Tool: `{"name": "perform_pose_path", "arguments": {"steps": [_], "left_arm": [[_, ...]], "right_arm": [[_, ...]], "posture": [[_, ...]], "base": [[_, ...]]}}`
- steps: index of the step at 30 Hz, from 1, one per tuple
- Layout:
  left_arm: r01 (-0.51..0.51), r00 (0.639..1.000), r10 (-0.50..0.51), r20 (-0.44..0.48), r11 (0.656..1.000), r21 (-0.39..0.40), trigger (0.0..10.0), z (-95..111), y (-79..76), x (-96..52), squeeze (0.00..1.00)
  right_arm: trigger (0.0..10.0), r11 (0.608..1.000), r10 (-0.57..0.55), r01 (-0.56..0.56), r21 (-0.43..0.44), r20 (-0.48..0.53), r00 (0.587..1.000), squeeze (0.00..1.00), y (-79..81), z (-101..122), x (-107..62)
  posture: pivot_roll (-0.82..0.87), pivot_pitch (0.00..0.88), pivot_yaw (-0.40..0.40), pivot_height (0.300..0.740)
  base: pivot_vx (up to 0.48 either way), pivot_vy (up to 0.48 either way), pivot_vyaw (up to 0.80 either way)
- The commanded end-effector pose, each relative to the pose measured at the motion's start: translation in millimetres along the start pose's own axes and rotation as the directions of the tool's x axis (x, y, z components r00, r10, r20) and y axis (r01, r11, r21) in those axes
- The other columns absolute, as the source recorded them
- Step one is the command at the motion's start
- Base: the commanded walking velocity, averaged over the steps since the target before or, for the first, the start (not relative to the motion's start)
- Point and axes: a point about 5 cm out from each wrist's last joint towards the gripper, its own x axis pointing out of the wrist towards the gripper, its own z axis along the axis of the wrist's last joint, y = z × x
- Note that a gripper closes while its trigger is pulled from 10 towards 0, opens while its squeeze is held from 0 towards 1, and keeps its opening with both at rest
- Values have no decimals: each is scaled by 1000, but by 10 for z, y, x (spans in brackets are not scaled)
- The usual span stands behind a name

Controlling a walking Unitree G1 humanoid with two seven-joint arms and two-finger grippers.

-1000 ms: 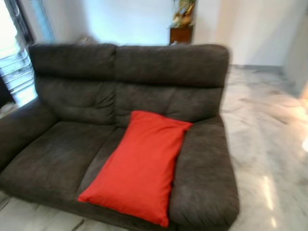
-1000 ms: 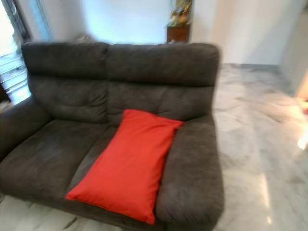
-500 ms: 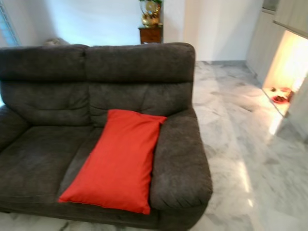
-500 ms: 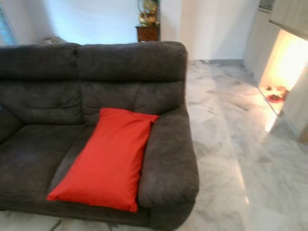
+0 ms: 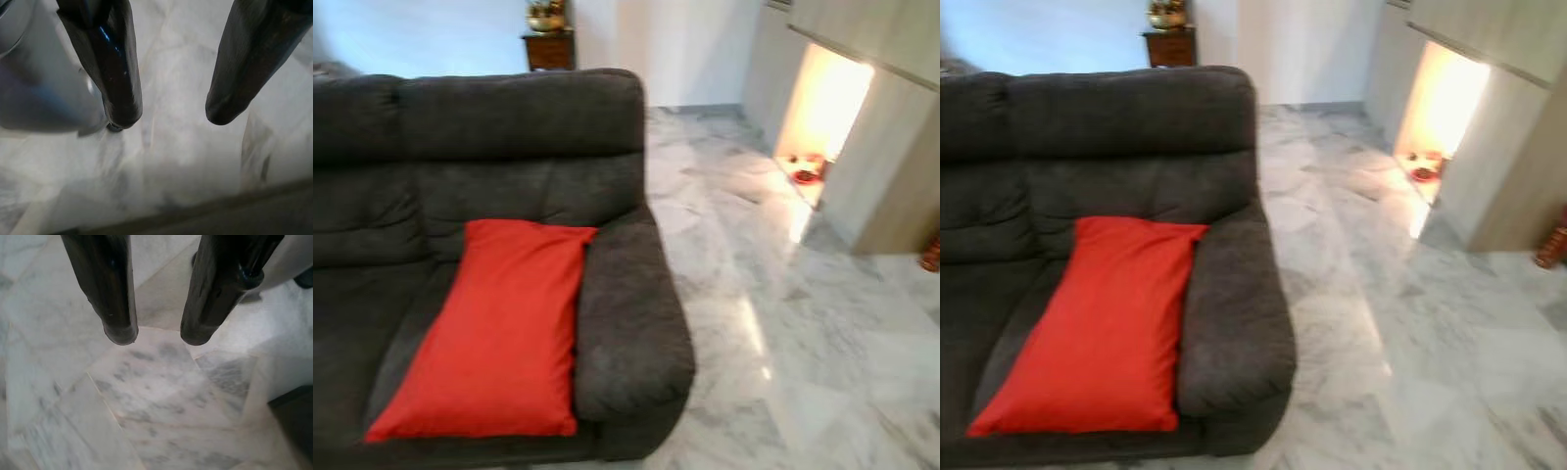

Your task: Move the pillow to the sofa from floor

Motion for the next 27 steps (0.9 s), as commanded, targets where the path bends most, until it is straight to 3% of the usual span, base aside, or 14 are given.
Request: {"name": "perform_pose_path", "arguments": {"steps": [1, 27], "left_arm": [[13, 1000, -13, -13, 1000, -9, 10000, -26, -62, 2, 0], [30, 1000, -30, -5, 999, 20, 10000, -13, -101, 6, 0]], "right_arm": [[10000, 1000, -15, 15, -11, -11, 1000, 0, -59, -21, -1], [10000, 999, -5, 5, -41, -10, 1000, 0, -87, -9, 2]], "posture": [[86, 0, 39, 740], [76, 0, 16, 740]], "base": [[0, 0, -800], [0, 0, -791]]}}
